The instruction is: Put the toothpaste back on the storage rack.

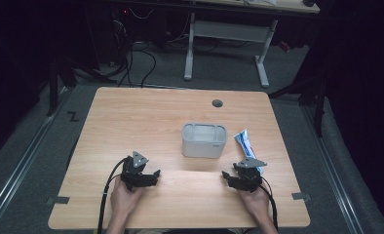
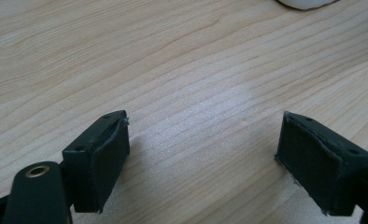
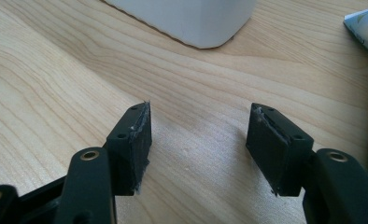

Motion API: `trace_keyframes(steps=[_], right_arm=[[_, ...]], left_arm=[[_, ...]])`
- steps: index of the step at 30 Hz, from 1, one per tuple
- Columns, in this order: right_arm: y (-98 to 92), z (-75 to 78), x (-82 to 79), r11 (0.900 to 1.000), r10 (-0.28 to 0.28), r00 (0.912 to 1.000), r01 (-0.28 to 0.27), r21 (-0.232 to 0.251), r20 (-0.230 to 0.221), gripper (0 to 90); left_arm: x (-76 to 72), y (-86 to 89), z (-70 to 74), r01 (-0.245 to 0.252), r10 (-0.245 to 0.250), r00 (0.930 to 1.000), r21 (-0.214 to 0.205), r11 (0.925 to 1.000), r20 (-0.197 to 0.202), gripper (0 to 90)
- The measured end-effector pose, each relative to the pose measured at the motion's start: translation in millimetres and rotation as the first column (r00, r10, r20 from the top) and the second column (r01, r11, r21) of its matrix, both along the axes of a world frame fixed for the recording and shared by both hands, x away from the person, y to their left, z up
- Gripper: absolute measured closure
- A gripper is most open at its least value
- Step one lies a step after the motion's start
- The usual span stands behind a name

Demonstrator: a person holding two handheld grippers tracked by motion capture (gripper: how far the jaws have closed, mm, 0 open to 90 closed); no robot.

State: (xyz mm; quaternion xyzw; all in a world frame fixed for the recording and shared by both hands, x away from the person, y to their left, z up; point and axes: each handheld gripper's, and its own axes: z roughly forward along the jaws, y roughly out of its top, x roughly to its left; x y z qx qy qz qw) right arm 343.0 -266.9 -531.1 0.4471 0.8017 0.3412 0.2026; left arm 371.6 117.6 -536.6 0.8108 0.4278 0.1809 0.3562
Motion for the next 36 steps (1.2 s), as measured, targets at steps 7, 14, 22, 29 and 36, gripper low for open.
trace_keyframes(steps=[7, 14, 22, 29, 36], right_arm=[[0.1, 0.0, 0.0, 1.0000, -0.002, 1.0000, 0.002, 0.001, -0.002, 40.2], [0.4, 0.1, -0.1, 1.0000, -0.006, 1.0000, 0.006, 0.001, -0.002, 40.1], [0.6, 0.0, -0.1, 1.0000, -0.008, 1.0000, 0.008, 0.001, -0.001, 40.1], [0.9, 0.1, -0.4, 0.9999, -0.011, 0.9999, 0.011, 0.001, -0.002, 40.2], [0.9, 0.2, -1.9, 0.9999, -0.014, 0.9999, 0.014, 0.007, -0.004, 41.2]], left_arm=[[-0.8, -0.5, -0.1, 0.010, -0.010, 0.9999, 0.002, 1.0000, -0.003, 15.3], [-1.0, -0.5, -0.1, 0.012, -0.012, 0.9999, 0.002, 0.9999, -0.003, 15.1], [-1.5, -0.2, 0.0, 0.015, -0.015, 0.9999, 0.003, 0.9999, -0.003, 15.3], [-1.8, -0.2, -0.1, 0.015, -0.015, 0.9999, 0.001, 0.9999, -0.003, 15.4], [-1.9, -0.2, -0.1, 0.015, -0.015, 0.9999, 0.000, 0.9999, -0.003, 15.5]])
